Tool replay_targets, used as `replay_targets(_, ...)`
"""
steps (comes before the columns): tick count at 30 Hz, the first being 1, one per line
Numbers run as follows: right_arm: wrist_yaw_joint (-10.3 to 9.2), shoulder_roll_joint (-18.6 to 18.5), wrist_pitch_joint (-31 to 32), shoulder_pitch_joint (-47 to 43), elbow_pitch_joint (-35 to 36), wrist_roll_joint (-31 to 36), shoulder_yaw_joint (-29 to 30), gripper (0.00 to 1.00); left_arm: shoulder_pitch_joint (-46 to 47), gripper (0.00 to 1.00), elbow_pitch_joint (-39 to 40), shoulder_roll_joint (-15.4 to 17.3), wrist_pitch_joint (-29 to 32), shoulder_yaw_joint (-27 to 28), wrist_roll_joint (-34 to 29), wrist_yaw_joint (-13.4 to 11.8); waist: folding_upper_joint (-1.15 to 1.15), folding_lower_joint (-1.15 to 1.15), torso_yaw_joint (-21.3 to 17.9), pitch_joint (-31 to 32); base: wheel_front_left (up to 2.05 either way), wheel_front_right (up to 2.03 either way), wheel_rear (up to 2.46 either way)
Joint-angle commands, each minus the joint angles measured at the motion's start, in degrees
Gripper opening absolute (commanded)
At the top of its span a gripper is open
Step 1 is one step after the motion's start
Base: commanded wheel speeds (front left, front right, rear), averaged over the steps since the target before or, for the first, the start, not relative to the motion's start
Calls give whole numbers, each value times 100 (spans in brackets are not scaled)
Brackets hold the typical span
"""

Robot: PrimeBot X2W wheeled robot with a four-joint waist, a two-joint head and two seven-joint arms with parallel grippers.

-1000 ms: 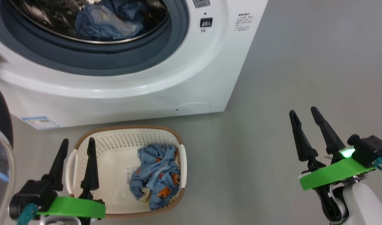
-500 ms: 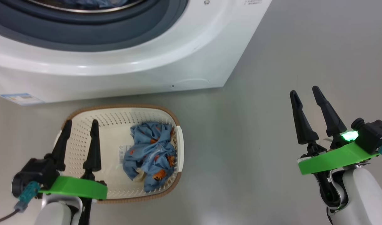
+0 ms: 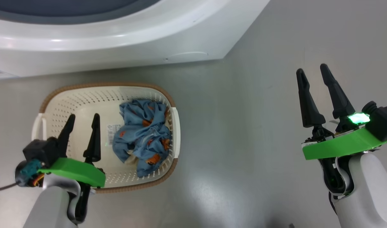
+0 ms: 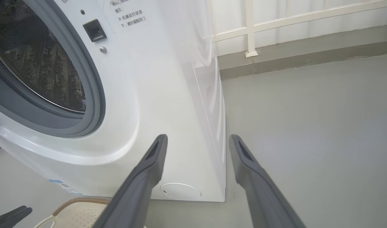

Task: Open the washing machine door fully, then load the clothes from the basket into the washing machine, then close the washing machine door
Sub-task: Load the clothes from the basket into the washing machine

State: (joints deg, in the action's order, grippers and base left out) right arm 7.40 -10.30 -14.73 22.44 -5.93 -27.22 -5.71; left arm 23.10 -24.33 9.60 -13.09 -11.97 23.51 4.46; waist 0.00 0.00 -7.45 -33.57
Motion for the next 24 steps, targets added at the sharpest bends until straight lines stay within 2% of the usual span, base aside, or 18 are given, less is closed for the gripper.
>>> replay_targets(1,9,23,-27,-32,162,63,-97,100,109,100,-29,166,24,150,46,82,0,0,-86,-196,0,0,0)
replay_targets(9,9,57,-27,72,217,68,-108,100,753,100,-1304,205,157,-78,267,248,0,0,-164,-523,0,0,0)
replay_targets(16,9,88,-27,169,273,75,-100,100,1375,100,-2252,300,154,-361,459,297,0,0,-238,-839,0,0,0)
replay_targets(24,9,154,-27,319,342,87,-96,100,2052,100,-3097,347,438,-1023,1078,302,0,0,-317,-1209,0,0,0)
